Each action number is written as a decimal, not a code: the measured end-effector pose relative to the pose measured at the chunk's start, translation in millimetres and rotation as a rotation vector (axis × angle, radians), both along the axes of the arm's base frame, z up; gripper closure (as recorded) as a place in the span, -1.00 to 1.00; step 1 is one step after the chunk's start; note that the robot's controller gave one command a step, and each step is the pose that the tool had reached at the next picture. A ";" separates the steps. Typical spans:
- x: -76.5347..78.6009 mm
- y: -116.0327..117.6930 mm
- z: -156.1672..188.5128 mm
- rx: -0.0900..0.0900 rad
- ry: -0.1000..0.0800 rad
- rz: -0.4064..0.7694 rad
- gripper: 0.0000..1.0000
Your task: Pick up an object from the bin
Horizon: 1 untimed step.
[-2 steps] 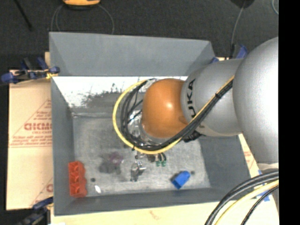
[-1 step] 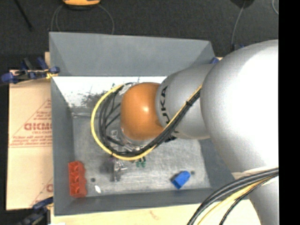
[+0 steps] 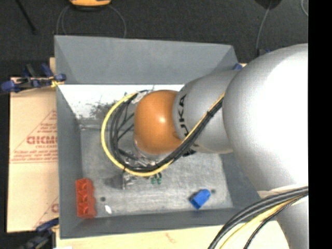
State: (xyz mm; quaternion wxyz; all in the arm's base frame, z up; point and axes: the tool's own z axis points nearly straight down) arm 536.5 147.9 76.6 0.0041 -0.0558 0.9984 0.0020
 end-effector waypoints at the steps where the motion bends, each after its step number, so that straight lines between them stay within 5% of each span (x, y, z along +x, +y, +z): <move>1: -6.1 -0.6 154.7 -0.004 -0.004 0.234 1.00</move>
Offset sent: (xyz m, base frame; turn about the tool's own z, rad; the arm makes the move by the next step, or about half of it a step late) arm -0.0087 -0.0002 0.1503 -0.2349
